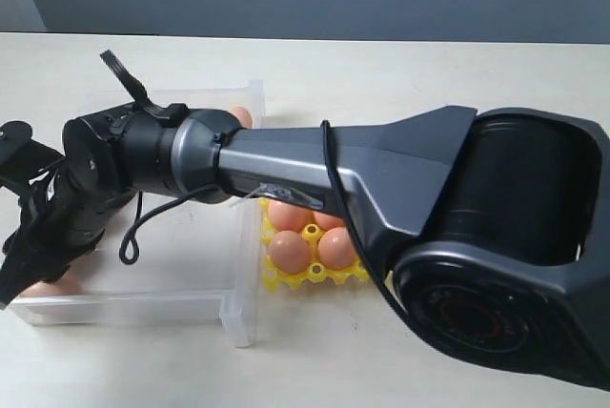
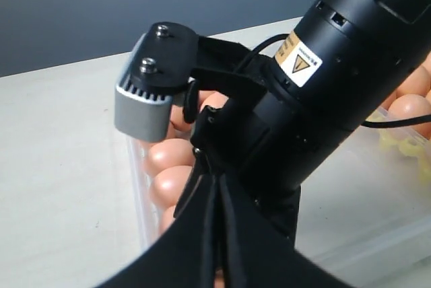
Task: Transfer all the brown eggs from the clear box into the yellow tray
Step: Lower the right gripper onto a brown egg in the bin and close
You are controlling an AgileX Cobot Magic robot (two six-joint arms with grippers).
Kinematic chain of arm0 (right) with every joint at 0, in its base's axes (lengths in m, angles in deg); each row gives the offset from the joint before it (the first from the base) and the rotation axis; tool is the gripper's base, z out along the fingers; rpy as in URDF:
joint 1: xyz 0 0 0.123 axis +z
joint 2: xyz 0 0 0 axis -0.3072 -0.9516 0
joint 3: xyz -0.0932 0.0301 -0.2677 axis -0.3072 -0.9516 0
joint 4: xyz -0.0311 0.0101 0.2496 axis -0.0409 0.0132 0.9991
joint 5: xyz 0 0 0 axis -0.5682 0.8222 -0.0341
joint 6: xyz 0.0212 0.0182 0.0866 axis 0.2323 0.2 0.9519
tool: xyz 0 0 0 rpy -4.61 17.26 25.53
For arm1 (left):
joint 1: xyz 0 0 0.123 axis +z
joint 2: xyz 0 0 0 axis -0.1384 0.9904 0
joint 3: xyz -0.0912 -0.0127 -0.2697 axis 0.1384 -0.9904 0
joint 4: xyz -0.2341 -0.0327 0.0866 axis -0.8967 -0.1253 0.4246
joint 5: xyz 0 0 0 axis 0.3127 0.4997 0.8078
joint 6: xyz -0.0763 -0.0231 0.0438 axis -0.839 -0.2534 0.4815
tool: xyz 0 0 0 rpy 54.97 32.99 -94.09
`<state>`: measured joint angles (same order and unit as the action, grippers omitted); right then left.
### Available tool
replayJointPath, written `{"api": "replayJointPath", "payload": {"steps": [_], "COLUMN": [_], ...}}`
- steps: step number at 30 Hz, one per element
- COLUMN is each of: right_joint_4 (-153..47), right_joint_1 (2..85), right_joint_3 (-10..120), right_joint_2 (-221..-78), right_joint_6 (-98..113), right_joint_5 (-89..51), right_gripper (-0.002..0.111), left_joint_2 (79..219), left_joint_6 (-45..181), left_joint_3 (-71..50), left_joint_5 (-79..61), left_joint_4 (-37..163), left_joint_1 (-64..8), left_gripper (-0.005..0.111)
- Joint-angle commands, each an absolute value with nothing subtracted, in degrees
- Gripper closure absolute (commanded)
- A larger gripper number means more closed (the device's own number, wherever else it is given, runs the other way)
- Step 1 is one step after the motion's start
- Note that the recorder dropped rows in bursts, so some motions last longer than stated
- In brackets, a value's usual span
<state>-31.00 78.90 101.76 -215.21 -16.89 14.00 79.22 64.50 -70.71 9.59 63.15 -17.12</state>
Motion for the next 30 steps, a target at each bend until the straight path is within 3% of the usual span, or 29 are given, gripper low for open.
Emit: {"api": "replayJointPath", "payload": {"steps": [1, 11, 13, 22, 30], "right_joint_4": [-31.78, -31.53, -31.26, -30.82, -31.05], "right_joint_1": [79.25, 79.25, 79.25, 79.25, 79.25], "right_joint_3": [101.99, 103.59, 104.63, 107.73, 107.73], "right_joint_2": [-217.23, -220.77, -220.65, -220.65, -220.21], "right_joint_6": [-17.81, -17.30, -17.15, -16.79, -16.79], "right_joint_5": [12.95, 13.43, 15.07, 19.22, 19.66], "right_gripper": [0.054, 0.058, 0.063, 0.107, 0.109], "left_joint_2": [78.94, 78.94, 78.94, 78.94, 78.94], "left_joint_6": [64.35, 64.35, 64.35, 64.35, 64.35], "left_joint_3": [-70.94, -70.94, -70.94, -70.94, -70.94], "left_joint_5": [9.00, 9.00, 9.00, 9.00, 9.00], "left_joint_4": [63.15, 63.15, 63.15, 63.15, 63.15], "left_joint_1": [-17.20, -17.20, -17.20, -17.20, -17.20], "left_gripper": [0.106, 0.106, 0.106, 0.106, 0.106]}}
